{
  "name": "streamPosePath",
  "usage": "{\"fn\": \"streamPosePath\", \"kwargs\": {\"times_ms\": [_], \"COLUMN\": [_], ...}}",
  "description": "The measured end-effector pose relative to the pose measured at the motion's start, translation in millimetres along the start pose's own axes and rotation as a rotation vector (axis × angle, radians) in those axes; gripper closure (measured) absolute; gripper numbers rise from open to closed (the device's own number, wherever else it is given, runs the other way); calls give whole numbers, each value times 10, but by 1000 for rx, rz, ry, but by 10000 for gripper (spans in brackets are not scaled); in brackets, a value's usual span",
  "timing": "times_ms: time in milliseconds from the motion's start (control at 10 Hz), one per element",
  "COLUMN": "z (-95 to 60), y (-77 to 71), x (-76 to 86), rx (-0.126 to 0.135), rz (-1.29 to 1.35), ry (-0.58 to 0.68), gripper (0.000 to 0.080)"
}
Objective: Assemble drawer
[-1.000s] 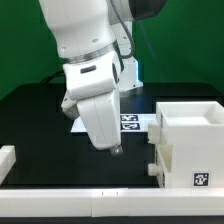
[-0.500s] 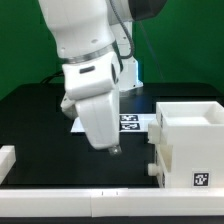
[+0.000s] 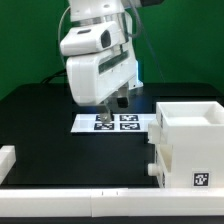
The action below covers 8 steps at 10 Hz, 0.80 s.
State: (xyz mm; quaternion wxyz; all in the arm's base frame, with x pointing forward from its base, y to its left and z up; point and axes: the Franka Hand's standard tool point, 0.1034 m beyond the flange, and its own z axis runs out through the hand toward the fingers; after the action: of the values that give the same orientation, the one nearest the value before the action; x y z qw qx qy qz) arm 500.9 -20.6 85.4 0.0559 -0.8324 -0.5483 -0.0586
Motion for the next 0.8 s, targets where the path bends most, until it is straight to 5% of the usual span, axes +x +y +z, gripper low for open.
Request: {"fn": "streamPosePath", "kwargs": {"times_ms": [400, 600, 700, 800], "z": [13, -48, -65, -44], "y": [-4, -180, -340, -488], "x": [-7, 3, 104, 316], "rx": [-5, -81, -117, -124], "rz": [33, 238, 362, 458], "ry": [1, 4, 16, 28], "gripper": [150, 150, 150, 150]}}
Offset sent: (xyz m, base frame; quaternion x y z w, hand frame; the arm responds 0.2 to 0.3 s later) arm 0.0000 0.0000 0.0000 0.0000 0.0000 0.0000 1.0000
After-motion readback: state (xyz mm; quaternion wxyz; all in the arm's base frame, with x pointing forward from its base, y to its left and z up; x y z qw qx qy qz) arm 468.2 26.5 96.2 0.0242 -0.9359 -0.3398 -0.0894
